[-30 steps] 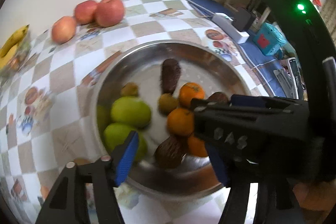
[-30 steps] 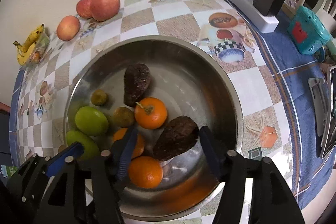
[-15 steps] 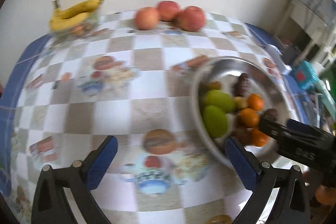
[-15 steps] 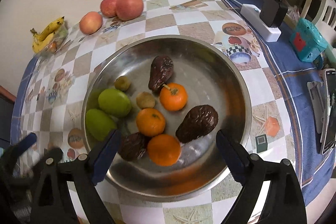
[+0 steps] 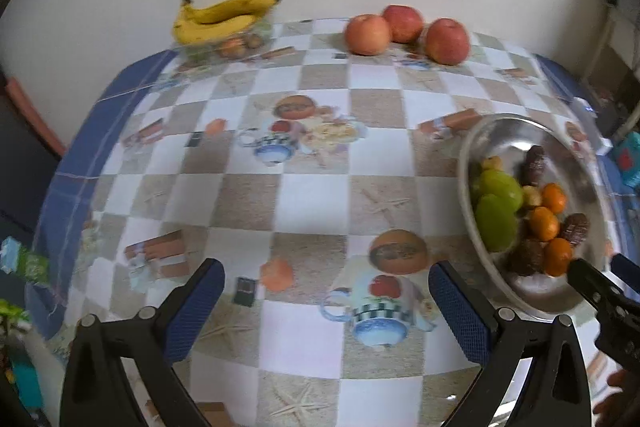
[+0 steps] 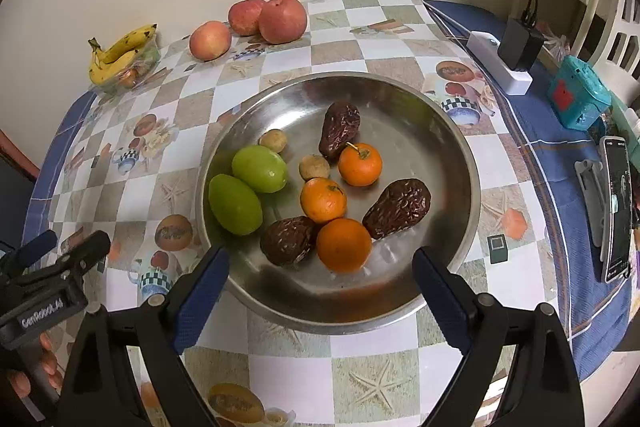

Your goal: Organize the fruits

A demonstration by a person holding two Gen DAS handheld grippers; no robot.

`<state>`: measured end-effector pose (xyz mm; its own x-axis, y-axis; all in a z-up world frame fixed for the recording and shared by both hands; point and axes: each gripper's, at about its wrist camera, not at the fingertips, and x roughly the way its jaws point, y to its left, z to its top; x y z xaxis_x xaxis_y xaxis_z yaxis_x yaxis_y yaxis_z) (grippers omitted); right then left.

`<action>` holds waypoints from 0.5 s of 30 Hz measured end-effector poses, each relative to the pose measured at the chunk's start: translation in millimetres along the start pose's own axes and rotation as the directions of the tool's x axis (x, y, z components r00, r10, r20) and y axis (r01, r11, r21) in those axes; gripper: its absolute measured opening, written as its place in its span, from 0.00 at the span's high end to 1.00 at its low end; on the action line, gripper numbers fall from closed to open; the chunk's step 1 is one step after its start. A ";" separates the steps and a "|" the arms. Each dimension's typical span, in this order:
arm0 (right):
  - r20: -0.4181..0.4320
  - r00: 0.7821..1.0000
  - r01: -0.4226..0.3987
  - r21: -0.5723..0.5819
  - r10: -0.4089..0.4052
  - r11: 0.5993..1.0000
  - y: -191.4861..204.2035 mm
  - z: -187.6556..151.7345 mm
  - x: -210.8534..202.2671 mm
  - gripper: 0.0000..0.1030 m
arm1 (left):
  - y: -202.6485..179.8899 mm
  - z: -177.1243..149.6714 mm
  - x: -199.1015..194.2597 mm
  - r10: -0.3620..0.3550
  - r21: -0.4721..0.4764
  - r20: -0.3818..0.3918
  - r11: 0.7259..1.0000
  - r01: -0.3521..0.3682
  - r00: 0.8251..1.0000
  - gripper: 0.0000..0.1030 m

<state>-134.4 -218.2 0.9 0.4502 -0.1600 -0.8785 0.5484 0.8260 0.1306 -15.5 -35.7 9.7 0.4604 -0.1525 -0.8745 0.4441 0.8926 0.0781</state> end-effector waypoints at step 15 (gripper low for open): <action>-0.014 1.000 0.005 -0.025 -0.006 1.000 4.7 -3.4 2.9 0.09 | -0.9 -6.7 0.5 0.063 0.019 -0.033 0.998 -0.062 0.997 0.00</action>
<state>-132.9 -213.0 -2.6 0.4372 -0.1573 -0.8855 0.5332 0.8382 0.1143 -20.8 -33.7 5.9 0.4614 -0.0822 -0.8834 0.4294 0.8920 0.1413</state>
